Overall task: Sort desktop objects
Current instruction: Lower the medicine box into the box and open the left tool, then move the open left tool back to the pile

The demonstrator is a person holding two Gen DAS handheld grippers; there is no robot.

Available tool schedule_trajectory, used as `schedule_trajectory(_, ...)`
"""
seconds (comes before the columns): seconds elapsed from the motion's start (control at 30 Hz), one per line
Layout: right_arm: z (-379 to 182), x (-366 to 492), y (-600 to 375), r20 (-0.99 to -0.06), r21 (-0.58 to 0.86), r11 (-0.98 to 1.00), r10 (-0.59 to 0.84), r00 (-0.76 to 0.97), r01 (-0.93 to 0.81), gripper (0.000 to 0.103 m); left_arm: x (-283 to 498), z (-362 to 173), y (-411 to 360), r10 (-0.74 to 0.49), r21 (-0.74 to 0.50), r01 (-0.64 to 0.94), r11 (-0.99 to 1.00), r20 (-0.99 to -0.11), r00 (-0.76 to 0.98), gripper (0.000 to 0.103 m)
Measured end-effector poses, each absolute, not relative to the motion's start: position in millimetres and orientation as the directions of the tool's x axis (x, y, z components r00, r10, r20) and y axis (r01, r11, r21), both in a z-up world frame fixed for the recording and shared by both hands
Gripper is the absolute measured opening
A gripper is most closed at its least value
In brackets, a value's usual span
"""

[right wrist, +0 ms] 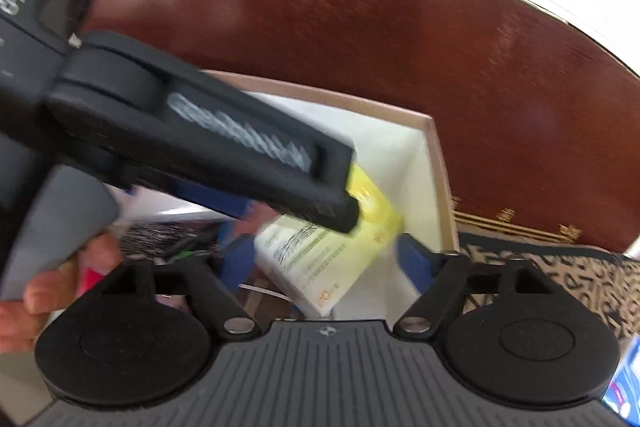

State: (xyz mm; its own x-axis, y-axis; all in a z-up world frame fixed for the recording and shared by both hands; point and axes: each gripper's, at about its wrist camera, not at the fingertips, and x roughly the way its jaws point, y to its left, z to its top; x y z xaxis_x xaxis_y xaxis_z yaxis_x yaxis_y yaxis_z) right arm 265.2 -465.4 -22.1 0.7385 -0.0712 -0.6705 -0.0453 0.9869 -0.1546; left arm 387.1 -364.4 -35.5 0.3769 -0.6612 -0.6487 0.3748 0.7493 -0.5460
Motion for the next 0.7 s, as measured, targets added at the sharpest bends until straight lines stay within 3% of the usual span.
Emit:
schedule_trajectory(0.1,-22.1,253.5,-463.0,-0.667,-0.145,0.987,-0.046,0.743,-0.069,0.097,381.8,-31.8,-358.8,-0.648,-0.511,0.408,0.757,-0.67,0.362,0.103)
schedule_trajectory(0.27,-16.2,232.1,-452.5,-0.658,-0.132,0.989,-0.04,0.752,-0.063,0.101,358.4,-23.1,-352.2,-0.636,-0.432,0.503,0.749,-0.683,0.359,0.103)
schedule_trajectory(0.7,17.6,193.9,-435.9,-0.608,-0.117,0.991,-0.015,0.794,-0.071,0.102,291.5,15.5,-328.6,-0.634,-0.379,0.537,0.754,-0.633,0.444,0.103)
